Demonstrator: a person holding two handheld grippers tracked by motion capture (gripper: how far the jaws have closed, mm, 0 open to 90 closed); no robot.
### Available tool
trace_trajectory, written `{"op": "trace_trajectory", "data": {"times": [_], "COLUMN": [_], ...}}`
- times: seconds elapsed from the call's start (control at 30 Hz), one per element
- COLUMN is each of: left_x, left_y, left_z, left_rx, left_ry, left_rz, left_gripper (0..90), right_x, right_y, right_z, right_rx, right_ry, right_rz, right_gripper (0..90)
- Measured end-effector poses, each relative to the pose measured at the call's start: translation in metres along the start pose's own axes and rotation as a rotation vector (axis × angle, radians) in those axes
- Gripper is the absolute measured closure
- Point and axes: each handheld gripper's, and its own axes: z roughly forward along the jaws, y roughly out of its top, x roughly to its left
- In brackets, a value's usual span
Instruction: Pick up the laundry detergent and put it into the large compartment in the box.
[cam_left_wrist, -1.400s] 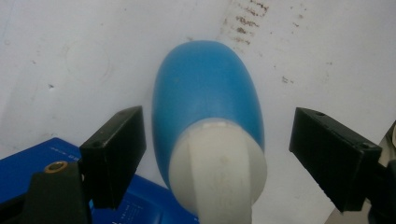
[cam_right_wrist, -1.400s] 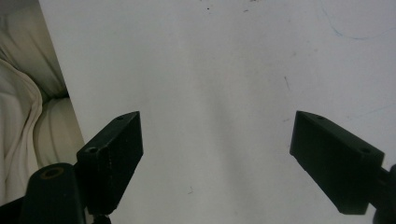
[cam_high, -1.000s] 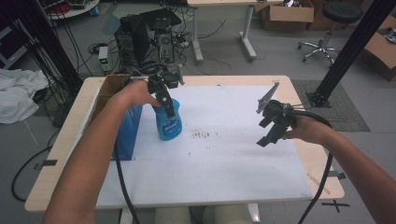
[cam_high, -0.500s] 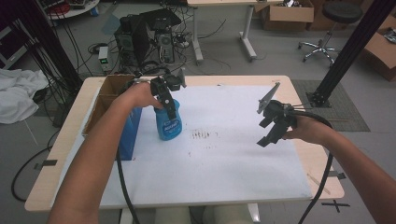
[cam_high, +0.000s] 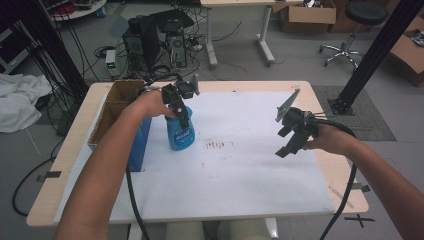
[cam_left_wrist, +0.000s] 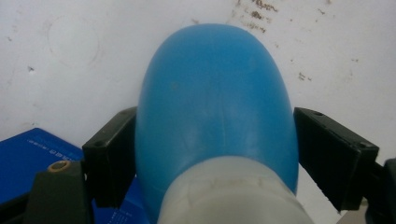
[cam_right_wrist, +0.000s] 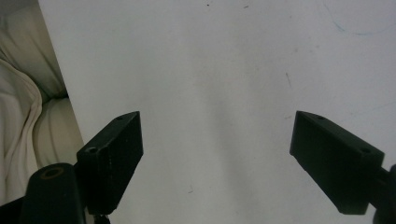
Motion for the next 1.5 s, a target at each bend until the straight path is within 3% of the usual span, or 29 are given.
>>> {"op": "trace_trajectory", "data": {"times": [1.5], "left_x": [-0.0004], "left_y": [-0.0018], "left_z": [-0.0043], "left_rx": [-0.026], "left_ry": [0.020], "left_rz": [0.004], "left_gripper": [31.4], "right_x": [0.0011], "right_y": [0.0032], "right_z": [0.0001], "right_rx": [0.000], "right_ry": [-0.002], "right_rz": [0.001], "right_gripper": [17.0]}}
